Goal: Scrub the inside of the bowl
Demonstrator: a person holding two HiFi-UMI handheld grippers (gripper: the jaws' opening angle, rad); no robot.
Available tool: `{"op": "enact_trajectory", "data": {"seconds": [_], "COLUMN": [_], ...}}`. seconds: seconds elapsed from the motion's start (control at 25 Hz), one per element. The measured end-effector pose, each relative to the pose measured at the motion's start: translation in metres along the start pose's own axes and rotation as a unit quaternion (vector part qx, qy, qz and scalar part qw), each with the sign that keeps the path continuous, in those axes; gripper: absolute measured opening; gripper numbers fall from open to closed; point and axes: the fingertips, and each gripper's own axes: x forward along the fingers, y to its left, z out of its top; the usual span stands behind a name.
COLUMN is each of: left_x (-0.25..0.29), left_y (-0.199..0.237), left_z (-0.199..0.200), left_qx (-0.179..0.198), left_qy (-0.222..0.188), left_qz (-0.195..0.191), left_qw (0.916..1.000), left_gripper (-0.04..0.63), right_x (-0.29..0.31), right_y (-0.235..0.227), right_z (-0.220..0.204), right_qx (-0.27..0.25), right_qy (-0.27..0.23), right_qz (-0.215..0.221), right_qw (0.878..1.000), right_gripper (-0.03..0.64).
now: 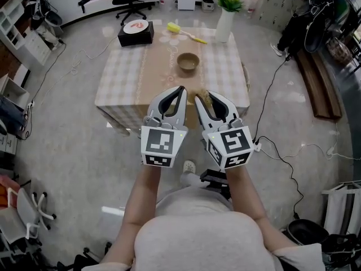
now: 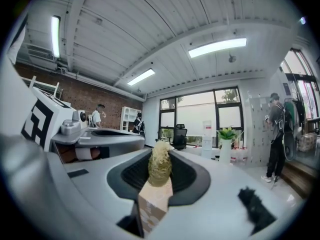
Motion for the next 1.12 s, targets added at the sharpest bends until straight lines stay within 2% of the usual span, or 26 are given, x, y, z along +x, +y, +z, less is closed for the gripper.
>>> {"op": "enact_trajectory", "data": {"seconds": [0.48,1.12], "left_x": [0.061,0.091], "left_y": [0.03,0.054], "left_z": [-0.02,-0.062], "left_qx": [-0.014,-0.023], "left_qy": [0.018,0.06], "left_qz": [0.023,0.036], "left_qw": [0.9995,0.9973], "left_gripper": [0.002,0.002], "right_x": [0.061,0.097], "right_y": [-0.041,-0.069], "right_z": [-0.011,-0.042], "right_qx": [-0.004,0.015], "right_qy": [0.017,0.048], "right_qz": [0.032,0.032], "right_qw": [0.999,0.998], "right_gripper": [0.098,0.098]}}
